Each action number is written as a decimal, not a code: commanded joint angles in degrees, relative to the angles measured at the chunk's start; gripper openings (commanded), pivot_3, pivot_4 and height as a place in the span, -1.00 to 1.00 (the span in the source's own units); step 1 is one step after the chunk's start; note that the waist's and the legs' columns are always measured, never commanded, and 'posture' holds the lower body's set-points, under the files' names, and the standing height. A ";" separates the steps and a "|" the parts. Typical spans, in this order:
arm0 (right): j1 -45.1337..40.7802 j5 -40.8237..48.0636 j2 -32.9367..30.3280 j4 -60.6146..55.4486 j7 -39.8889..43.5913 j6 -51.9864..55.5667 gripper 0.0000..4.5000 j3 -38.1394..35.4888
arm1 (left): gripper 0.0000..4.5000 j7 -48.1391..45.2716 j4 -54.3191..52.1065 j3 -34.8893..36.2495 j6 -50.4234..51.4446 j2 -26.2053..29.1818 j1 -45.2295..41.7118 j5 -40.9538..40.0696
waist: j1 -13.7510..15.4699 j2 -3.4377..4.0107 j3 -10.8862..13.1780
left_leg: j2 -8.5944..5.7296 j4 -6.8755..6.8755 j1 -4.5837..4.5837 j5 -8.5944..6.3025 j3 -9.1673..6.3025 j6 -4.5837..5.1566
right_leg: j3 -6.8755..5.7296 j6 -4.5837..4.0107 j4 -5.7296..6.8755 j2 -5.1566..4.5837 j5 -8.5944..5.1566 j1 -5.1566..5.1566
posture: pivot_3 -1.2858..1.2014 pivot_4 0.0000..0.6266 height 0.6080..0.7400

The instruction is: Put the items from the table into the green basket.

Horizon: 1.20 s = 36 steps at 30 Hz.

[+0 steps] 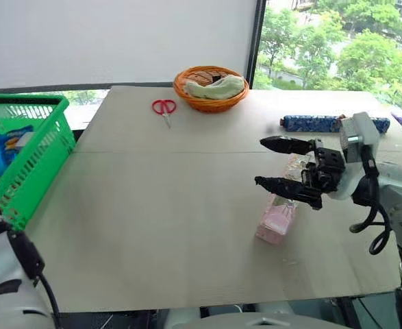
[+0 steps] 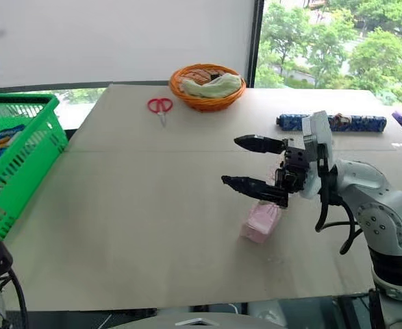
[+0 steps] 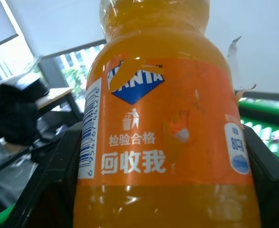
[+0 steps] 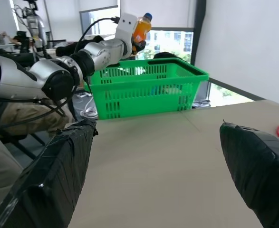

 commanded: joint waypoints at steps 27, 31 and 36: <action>23.21 -12.70 -16.18 4.90 3.65 -3.38 1.00 -14.91 | 0.99 -44.49 -40.98 -38.52 24.18 -38.12 -1.11 -17.52 | -1.43 0.53 -0.59 | -0.10 0.13 -0.08 0.08 0.30 0.42 | 0.15 0.01 -0.08 -0.15 0.09 0.07 | -0.23 -1.00 1.00; 31.11 -14.07 -15.59 2.31 2.62 -3.91 1.00 -20.33 | 0.99 -48.96 -44.28 -45.98 32.40 -41.47 -0.75 -18.70 | -4.63 1.40 -0.51 | 0.16 0.16 0.00 0.10 0.36 0.44 | 0.31 -0.01 0.01 0.24 0.08 0.06 | -0.28 -1.00 1.00; 41.34 -14.57 -11.57 -2.13 0.42 -4.40 1.00 -26.38 | 0.99 -52.73 -44.82 -53.21 36.39 -41.80 -1.51 -16.80 | -7.49 2.35 -0.72 | 0.32 0.44 0.18 -0.04 0.22 0.66 | 0.59 -0.02 0.35 0.68 0.04 0.14 | -0.34 -1.00 1.00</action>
